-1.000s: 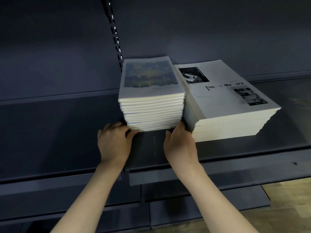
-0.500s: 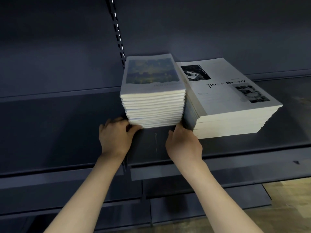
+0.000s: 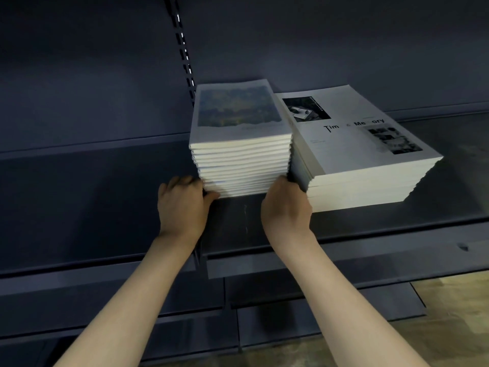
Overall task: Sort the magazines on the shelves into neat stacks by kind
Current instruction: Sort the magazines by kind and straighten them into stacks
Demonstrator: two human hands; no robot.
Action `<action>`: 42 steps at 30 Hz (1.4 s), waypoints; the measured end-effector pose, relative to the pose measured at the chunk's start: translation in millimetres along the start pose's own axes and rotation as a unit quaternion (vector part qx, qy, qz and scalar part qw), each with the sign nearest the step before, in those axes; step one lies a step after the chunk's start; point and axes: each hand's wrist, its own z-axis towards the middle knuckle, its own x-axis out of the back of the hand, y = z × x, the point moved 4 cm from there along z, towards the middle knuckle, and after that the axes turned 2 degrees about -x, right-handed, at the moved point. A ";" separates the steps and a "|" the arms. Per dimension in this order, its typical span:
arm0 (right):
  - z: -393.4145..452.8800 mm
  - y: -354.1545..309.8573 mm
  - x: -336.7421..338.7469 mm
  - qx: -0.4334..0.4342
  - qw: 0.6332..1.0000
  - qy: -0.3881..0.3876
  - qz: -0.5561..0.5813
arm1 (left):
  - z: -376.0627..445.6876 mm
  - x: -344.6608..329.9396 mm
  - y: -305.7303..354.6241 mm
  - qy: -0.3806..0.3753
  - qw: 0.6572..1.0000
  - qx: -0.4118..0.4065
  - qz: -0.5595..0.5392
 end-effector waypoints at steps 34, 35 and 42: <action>-9.5 -9.1 -2.6 0.042 0.997 -0.058 0.012 | 23.1 22.2 -8.1 -0.059 0.995 -0.049 -0.066; -10.7 -10.4 -4.7 0.047 0.997 -0.063 0.007 | 24.3 23.2 -7.8 -0.055 0.995 -0.049 -0.066; -5.9 -16.6 -14.0 0.070 0.995 -0.063 -0.037 | 25.0 24.2 -6.2 -0.022 0.996 -0.037 -0.074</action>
